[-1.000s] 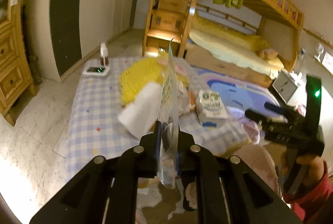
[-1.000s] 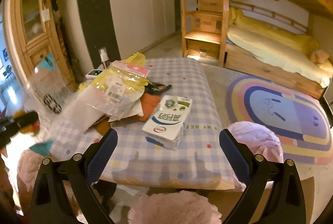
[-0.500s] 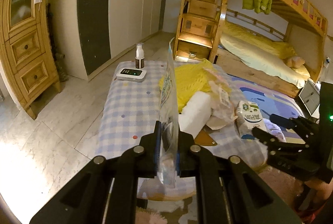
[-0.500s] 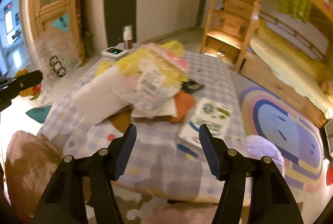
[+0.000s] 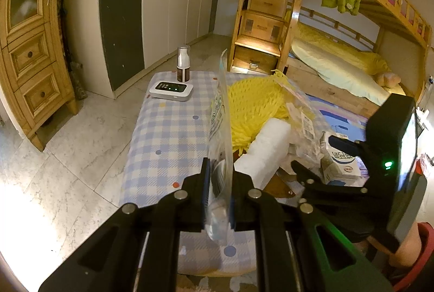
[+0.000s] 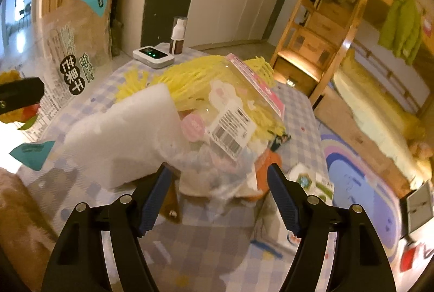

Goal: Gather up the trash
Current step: 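Grasp the clear plastic bag with pink label using the right tool while the left tool holds the snack bag, then carry both bags over the pink-lined bin and open both tools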

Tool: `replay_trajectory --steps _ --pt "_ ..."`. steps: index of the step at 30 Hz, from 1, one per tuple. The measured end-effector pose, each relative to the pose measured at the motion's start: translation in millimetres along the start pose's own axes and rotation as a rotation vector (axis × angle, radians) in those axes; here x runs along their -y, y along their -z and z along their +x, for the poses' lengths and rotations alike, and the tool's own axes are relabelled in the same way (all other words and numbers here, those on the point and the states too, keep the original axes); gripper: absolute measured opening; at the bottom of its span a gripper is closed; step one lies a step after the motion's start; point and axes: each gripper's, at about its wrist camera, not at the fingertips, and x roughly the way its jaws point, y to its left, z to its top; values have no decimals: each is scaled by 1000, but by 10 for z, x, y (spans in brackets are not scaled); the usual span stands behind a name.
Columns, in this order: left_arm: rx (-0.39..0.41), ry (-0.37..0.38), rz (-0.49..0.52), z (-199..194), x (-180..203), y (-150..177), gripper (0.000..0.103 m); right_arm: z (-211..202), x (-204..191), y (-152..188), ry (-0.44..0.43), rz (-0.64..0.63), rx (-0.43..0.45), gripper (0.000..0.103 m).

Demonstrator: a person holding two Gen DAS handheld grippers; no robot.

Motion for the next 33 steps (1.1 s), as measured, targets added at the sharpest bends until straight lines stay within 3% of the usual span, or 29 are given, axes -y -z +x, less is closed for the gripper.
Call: replay_trajectory --steps 3,8,14,27,33 --pt "-4 0 -1 4 18 4 9 -20 -20 -2 29 -14 30 61" --pt "15 -3 10 -74 62 -17 9 -207 221 -38 17 69 90 20" --pt "69 21 59 -199 302 -117 9 -513 855 -53 -74 291 178 3" --pt "54 103 139 -82 883 -64 9 -993 1684 472 -151 502 228 3" --pt "71 258 272 -2 1626 -8 9 -1138 1961 891 -97 554 193 3"
